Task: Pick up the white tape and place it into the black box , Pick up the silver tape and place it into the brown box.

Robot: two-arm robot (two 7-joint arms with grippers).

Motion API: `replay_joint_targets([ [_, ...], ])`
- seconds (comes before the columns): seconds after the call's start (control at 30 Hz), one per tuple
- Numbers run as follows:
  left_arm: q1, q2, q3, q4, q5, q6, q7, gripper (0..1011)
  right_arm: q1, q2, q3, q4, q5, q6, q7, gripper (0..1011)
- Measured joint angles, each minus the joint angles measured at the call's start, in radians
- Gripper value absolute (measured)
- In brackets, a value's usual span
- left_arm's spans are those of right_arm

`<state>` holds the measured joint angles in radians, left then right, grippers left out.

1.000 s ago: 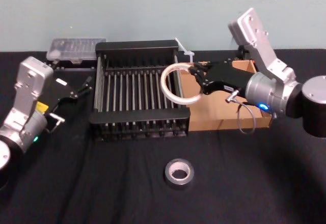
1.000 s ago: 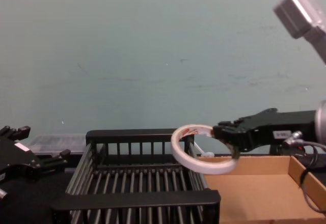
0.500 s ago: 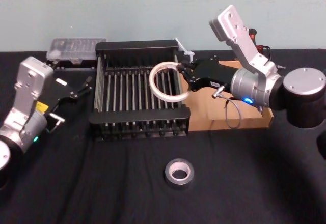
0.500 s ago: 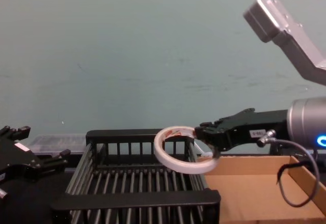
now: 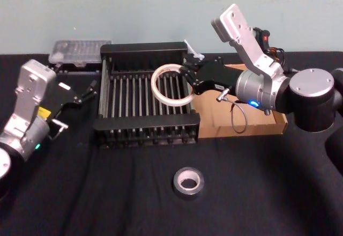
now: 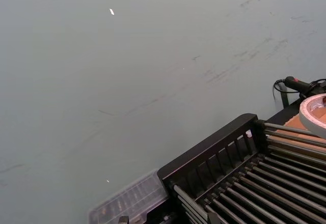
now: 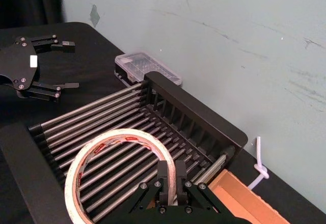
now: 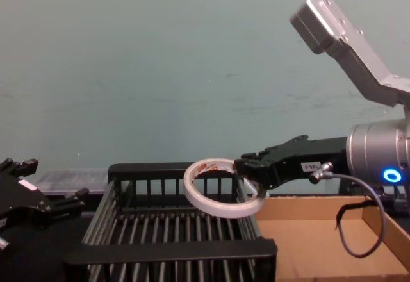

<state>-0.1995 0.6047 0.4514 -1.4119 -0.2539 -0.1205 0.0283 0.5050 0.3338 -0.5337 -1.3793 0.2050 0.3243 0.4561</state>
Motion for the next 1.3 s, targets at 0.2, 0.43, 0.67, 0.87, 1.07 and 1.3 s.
replay_joint_targets([
  [0.2, 0.000, 0.000, 0.000, 0.000, 0.000, 0.000, 0.000, 1001, -0.001, 0.001, 0.000, -0.001, 0.000, 0.000, 0.000, 92],
  [0.43, 0.000, 0.000, 0.000, 0.000, 0.000, 0.000, 0.000, 1001, -0.001, 0.002, 0.001, -0.002, 0.000, 0.000, 0.000, 105],
  [0.67, 0.000, 0.000, 0.000, 0.000, 0.000, 0.000, 0.000, 1001, -0.002, 0.002, 0.002, -0.003, 0.001, 0.000, -0.001, 285],
  [0.87, 0.000, 0.000, 0.000, 0.000, 0.000, 0.000, 0.000, 1001, -0.002, 0.003, 0.002, -0.003, 0.001, 0.000, -0.001, 469],
  [1.07, 0.000, 0.000, 0.000, 0.000, 0.000, 0.000, 0.000, 1001, -0.002, 0.003, 0.002, -0.003, 0.002, 0.000, -0.001, 672],
  [1.3, 0.000, 0.000, 0.000, 0.000, 0.000, 0.000, 0.000, 1001, -0.002, 0.003, 0.002, -0.003, 0.003, 0.000, -0.001, 894],
])
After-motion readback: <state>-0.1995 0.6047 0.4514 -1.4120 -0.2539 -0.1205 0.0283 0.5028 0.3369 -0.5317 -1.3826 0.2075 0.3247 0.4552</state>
